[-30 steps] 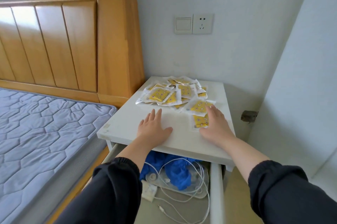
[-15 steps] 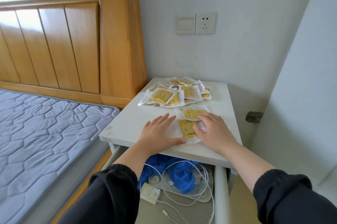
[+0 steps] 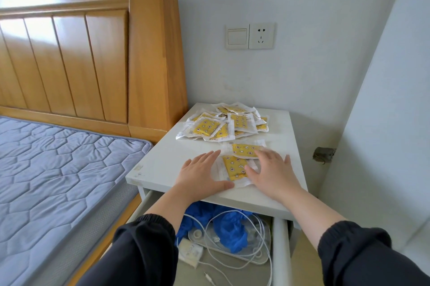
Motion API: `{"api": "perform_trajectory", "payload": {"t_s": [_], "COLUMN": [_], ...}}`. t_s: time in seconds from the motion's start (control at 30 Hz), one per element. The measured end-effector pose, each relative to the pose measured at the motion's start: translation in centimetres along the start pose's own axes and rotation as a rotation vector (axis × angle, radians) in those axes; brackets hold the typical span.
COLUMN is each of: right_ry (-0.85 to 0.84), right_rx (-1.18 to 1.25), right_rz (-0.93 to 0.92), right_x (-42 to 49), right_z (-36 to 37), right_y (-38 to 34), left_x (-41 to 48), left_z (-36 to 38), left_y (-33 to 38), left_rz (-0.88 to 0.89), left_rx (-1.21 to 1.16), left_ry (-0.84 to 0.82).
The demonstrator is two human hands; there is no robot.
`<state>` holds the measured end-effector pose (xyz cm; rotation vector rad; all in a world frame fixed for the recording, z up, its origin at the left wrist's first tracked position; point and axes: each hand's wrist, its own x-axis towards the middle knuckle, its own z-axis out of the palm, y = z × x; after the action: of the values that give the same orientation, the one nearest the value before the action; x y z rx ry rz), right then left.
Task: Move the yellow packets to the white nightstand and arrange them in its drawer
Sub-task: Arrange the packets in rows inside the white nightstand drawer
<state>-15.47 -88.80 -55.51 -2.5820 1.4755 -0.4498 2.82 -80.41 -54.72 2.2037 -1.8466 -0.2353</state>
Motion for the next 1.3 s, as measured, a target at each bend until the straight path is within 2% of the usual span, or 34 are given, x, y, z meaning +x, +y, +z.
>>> {"api": "perform_trajectory", "payload": {"t_s": [0.07, 0.23, 0.4, 0.53, 0.6, 0.73, 0.8, 0.97, 1.17, 1.23, 1.3], "right_ry": [-0.006, 0.131, 0.002, 0.095, 0.114, -0.080, -0.101, -0.003, 0.199, 0.148, 0.018], "right_rx": [0.007, 0.020, 0.086, 0.173, 0.136, 0.054, 0.068, 0.183, 0.257, 0.236, 0.159], "right_rz": [-0.013, -0.091, -0.095, -0.173, -0.223, -0.212, -0.202, -0.225, -0.197, -0.198, -0.158], "right_x": [0.05, -0.31, -0.26, -0.68, -0.73, -0.39, -0.32, -0.52, -0.67, -0.66, -0.74], "right_z": [0.08, -0.11, -0.13, -0.30, -0.21, -0.02, -0.10, -0.18, 0.03, 0.08, -0.16], "right_y": [-0.03, 0.14, -0.11, -0.16, -0.15, -0.29, -0.40, -0.13, 0.15, -0.08, -0.40], "left_x": [0.01, -0.16, -0.23, -0.03, 0.11, 0.26, 0.22, 0.15, 0.19, 0.20, 0.23], "left_z": [-0.04, -0.12, -0.12, 0.03, 0.12, 0.17, 0.20, 0.10, 0.13, 0.17, 0.16], "left_y": [0.12, 0.28, 0.28, 0.17, 0.08, 0.01, 0.00, -0.01, 0.06, 0.10, 0.15], "left_rz": [-0.011, -0.050, -0.059, -0.058, -0.055, -0.048, -0.044, -0.041, -0.025, -0.031, -0.040], "left_rx": [-0.006, -0.082, -0.107, -0.101, -0.093, -0.095, -0.080, -0.101, -0.055, -0.066, -0.085], "left_ry": [0.019, 0.074, 0.093, 0.095, 0.082, 0.063, 0.060, 0.062, 0.033, 0.041, 0.064]}}
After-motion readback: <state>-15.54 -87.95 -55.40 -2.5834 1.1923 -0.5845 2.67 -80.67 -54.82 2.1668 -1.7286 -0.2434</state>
